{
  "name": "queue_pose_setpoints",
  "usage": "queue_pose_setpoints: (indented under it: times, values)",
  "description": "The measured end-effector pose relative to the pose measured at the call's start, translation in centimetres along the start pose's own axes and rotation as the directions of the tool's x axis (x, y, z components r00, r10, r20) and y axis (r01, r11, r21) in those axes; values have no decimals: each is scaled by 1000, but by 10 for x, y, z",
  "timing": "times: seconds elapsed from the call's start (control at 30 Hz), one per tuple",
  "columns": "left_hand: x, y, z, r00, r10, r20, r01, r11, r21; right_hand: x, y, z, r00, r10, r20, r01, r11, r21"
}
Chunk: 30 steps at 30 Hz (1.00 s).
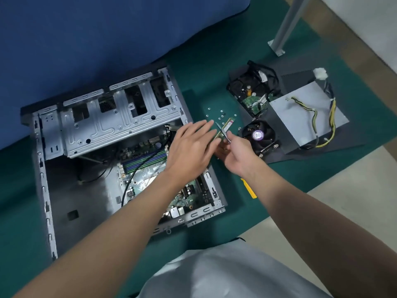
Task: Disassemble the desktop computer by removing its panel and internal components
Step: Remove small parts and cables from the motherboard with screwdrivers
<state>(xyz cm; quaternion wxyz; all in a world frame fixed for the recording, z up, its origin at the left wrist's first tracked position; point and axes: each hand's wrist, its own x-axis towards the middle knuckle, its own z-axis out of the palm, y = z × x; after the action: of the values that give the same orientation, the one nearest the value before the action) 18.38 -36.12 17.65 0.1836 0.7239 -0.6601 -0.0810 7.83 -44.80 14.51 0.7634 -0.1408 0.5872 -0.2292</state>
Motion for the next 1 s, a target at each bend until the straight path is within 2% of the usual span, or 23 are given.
queue_pose_setpoints:
  times: [0.27,0.37,0.47,0.53,0.57,0.63,0.67,0.73,0.77,0.8,0.87,1.0]
  values:
    - [-13,-20,-10,995,83,51,-83,996,14,14,19,-8,998,-21,-54,3,948,-317]
    - [-17,-24,-10,998,40,54,-41,999,5,-2,4,-4,987,-162,23,152,853,-500]
    - [-29,-36,-9,995,-92,40,93,995,-18,-38,-22,7,923,-292,250,384,711,-589]
    - [-40,-49,-9,986,-161,39,161,987,16,-67,-38,16,853,-274,444,517,562,-645]
    - [-45,-55,-9,985,-171,27,169,983,69,-82,-44,21,811,-218,543,579,440,-686]
    - [-56,-68,-10,985,-170,-22,171,970,173,-107,-48,34,719,-26,695,695,54,-717]
    - [-60,-73,-11,982,-183,-46,189,963,191,-114,-45,41,675,96,732,737,-148,-660]
    - [-65,-85,-15,973,-219,-72,229,953,199,-119,-28,58,646,299,703,740,-474,-478]
    - [-67,-89,-16,972,-222,-79,234,950,209,-118,-17,65,654,363,663,715,-583,-386]
    - [-69,-93,-18,973,-214,-85,228,947,225,-114,-5,72,662,406,631,690,-659,-300]
    - [-73,-100,-22,972,-212,-97,230,942,244,-103,18,80,670,466,577,654,-738,-163]
    - [-91,-114,-28,948,-286,-142,312,924,222,-81,41,82,735,561,381,612,-791,-18]
